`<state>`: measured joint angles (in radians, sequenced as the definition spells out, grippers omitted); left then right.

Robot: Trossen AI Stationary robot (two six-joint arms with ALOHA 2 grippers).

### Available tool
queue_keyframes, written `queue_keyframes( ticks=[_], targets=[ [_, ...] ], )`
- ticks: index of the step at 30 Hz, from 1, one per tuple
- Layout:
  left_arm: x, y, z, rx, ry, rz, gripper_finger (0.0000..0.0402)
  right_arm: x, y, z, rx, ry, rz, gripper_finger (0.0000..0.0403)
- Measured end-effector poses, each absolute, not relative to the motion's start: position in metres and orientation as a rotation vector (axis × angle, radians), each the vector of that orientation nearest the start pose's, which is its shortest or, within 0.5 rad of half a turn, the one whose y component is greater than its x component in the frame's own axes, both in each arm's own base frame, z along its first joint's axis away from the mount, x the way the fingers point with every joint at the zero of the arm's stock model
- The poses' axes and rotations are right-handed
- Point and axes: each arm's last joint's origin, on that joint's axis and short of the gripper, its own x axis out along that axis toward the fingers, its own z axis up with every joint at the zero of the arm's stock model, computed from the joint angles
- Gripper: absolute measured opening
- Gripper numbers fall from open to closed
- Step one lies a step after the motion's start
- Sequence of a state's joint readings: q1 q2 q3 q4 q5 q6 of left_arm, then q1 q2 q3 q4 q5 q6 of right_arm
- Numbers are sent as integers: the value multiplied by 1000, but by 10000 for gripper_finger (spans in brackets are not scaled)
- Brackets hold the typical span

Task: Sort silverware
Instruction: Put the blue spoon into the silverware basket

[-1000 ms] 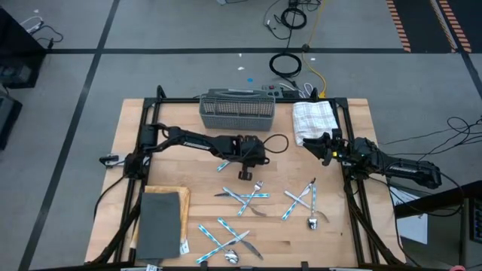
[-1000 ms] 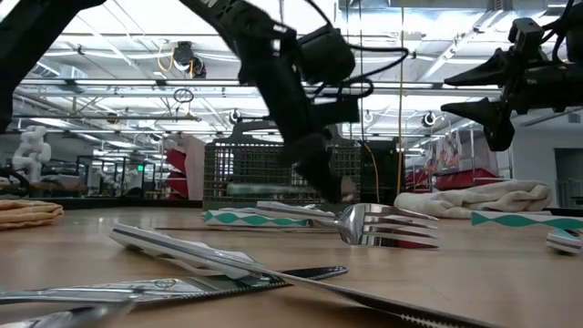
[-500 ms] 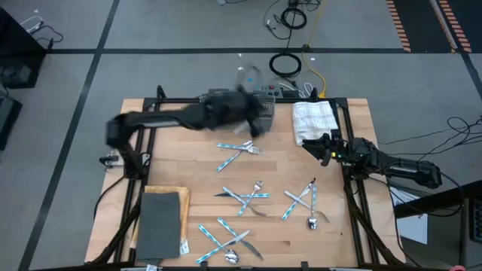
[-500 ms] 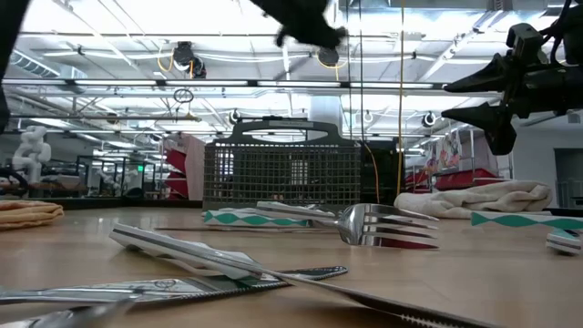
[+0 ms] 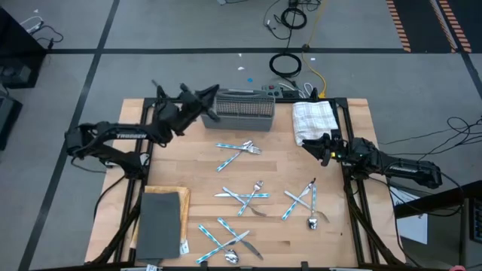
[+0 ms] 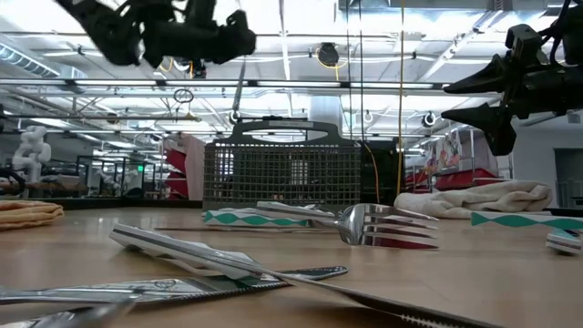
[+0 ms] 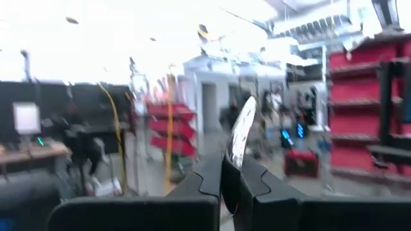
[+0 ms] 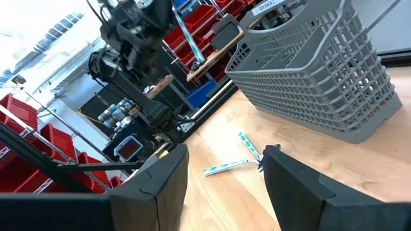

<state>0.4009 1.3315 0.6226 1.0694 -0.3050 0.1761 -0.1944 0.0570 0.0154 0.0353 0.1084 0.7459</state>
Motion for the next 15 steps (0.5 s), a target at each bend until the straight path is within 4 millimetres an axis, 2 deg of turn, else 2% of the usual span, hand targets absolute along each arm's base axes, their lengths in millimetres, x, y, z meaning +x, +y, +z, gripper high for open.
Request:
queue_keyframes(
  ticks=[4,8,12,15],
  targets=[
    [251,116,263,251,-235,741,10,98,-23,168,757,-118,-306,187],
    [253,120,260,315,-224,841,10,97,-24,168,770,-137,-333,187],
    [243,130,264,338,-230,1044,10,97,-24,168,797,-141,-332,187],
    [234,139,258,334,-239,1055,9,97,-24,168,815,-145,-332,187]
  ],
)
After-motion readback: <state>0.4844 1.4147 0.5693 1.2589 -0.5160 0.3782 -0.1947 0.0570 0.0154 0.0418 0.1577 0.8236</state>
